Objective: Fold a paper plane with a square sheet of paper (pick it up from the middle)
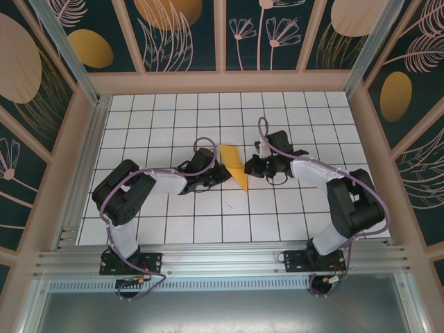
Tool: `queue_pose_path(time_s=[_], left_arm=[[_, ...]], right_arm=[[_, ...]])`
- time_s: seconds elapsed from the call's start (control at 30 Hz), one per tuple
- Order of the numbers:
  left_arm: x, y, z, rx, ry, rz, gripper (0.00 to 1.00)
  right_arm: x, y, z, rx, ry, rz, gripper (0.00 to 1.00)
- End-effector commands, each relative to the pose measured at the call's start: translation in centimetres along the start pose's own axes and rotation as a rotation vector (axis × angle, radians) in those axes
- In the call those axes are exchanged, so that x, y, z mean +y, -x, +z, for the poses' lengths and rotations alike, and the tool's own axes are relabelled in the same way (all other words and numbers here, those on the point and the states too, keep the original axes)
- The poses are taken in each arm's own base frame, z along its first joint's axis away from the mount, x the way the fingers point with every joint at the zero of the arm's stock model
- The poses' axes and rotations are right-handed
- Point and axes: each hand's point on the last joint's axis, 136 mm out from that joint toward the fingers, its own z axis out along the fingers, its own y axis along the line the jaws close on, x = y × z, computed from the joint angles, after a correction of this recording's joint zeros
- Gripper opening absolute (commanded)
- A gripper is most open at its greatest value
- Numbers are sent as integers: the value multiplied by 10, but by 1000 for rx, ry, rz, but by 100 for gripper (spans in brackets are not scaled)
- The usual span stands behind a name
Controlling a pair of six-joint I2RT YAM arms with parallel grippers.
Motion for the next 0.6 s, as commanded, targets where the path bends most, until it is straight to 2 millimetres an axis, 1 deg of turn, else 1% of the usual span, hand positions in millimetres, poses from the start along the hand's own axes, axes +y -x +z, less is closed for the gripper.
queue_pose_path(time_s=[0.0, 0.13, 0.2, 0.27, 0.37, 0.43, 0.57], left_arm=[[11, 2, 5, 4, 52, 20, 32], [11, 3, 5, -1, 59, 25, 32], [11, 4, 5, -4, 66, 30, 32], [11, 5, 5, -4, 67, 33, 32], [9, 7, 5, -8, 65, 34, 32], [11, 9, 5, -13, 71, 31, 34], [17, 11, 2, -21, 98, 29, 36]], right_arm=[[0, -4, 10, 31, 41, -16, 2], [-5, 4, 18, 33, 32, -6, 3], [-5, 4, 24, 48, 44, -5, 3], [-14, 7, 27, 37, 4, 8, 3], [-22, 8, 34, 47, -4, 21, 4], [-28, 8, 39, 57, -18, 30, 4], [-36, 7, 41, 51, -45, 44, 4]])
